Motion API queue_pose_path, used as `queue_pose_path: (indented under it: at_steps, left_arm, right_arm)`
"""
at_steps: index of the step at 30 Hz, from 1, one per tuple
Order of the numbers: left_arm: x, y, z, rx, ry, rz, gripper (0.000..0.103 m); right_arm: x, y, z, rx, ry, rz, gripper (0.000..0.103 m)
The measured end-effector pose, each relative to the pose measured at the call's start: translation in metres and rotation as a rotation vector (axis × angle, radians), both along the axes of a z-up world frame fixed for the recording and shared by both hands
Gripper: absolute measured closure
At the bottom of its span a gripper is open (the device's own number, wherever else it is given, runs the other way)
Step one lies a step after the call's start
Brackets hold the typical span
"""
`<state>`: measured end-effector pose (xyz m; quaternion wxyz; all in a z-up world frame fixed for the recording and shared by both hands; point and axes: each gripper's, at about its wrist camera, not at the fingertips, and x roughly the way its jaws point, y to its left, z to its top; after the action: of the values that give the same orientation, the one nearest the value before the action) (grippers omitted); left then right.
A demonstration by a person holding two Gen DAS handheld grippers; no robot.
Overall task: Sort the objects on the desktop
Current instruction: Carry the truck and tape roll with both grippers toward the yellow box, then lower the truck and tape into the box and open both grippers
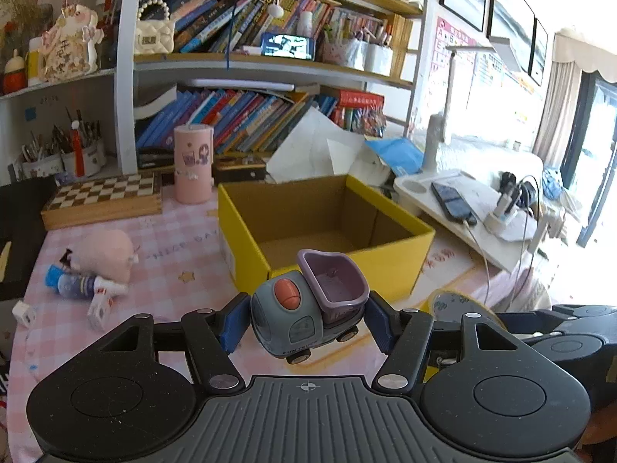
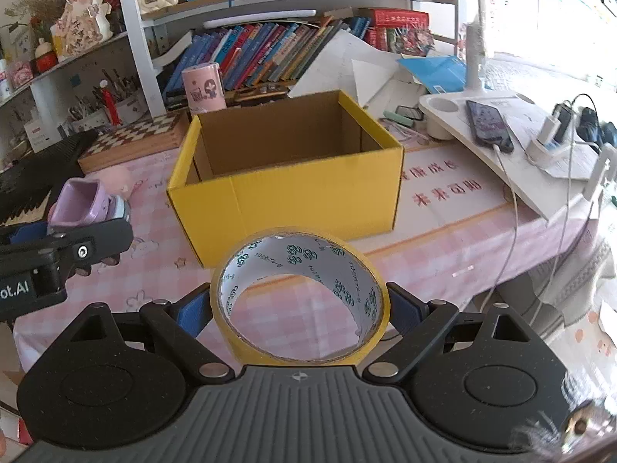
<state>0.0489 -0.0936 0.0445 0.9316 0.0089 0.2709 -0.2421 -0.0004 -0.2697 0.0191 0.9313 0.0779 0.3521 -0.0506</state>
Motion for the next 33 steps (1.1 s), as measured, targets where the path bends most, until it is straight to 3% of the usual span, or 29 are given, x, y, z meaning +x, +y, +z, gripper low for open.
queue_pose_path:
  at_steps: [9, 18, 22, 26, 33]
  left_arm:
    - [0.031, -0.024, 0.014, -0.028, -0.039, 0.041, 0.040]
    - [0.066, -0.054, 0.024, -0.027, -0.077, 0.127, 0.040]
    - [0.085, -0.069, 0.017, 0.011, -0.078, 0.168, 0.040]
    - [0.114, -0.084, 0.001, 0.048, -0.005, 0.213, 0.040]
    - [0.154, -0.111, -0.016, 0.134, 0.048, 0.228, 0.040]
  right_arm:
    - [0.034, -0.021, 0.023, -0.031, -0.075, 0.049, 0.012]
    - [0.078, -0.057, 0.047, -0.145, -0.182, 0.140, 0.012]
    - [0.105, -0.073, 0.046, -0.193, -0.188, 0.220, 0.012]
    - [0.134, -0.083, 0.033, -0.274, -0.164, 0.318, 0.012]
    - [0.192, -0.082, 0.006, -0.438, -0.103, 0.573, 0.012]
